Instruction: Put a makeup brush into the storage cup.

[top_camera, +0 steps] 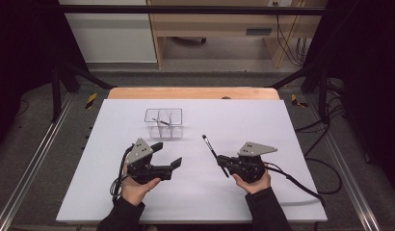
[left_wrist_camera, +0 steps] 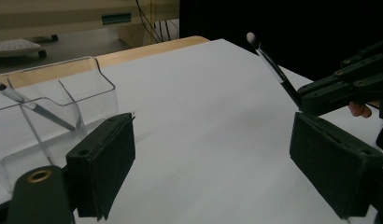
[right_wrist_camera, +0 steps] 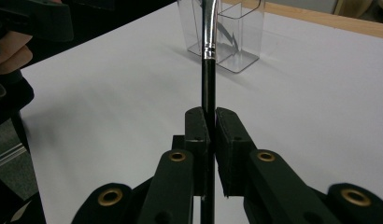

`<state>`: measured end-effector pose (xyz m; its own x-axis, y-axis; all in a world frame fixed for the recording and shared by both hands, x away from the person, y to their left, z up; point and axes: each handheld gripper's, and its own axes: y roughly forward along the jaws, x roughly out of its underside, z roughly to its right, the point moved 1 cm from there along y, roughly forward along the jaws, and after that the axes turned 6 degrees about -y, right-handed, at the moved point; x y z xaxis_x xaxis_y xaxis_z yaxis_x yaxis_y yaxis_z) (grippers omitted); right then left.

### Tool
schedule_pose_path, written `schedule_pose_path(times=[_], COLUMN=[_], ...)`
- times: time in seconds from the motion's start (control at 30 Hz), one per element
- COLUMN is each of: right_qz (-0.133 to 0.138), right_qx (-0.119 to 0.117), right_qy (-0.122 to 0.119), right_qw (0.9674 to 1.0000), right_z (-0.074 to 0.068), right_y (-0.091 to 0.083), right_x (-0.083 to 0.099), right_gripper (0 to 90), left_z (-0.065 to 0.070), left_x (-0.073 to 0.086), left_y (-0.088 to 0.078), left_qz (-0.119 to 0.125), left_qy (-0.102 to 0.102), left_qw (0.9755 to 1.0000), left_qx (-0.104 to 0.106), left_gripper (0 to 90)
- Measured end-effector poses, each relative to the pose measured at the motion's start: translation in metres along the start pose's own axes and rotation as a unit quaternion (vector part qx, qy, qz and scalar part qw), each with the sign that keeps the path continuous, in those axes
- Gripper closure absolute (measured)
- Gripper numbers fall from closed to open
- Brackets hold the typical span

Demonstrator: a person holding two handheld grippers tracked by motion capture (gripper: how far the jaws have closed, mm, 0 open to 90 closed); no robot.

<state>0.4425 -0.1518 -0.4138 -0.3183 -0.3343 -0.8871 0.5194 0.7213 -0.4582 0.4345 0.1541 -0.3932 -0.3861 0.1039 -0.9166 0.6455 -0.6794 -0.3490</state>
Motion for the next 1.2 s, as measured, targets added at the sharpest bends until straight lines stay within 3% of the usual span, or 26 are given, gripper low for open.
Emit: schedule_pose_path(times=[0.93,1.2], right_qz=[0.022,0.024], right_qx=[-0.006,-0.008], right_qy=[-0.007,-0.01], right_qw=[0.9997,0.9996], right_z=[-0.007,-0.008], right_y=[0.0,0.001], right_x=[-0.005,-0.005], right_gripper=[84.3,84.3], left_z=[0.019,0.024], left_x=[-0.012,-0.013], left_y=[0.029,0.035], left_qz=[0.017,0.024], left_qy=[-0.022,-0.037], left_qw=[0.9989,0.9977], left_qx=[0.037,0.051], left_gripper=[14.9,15.6])
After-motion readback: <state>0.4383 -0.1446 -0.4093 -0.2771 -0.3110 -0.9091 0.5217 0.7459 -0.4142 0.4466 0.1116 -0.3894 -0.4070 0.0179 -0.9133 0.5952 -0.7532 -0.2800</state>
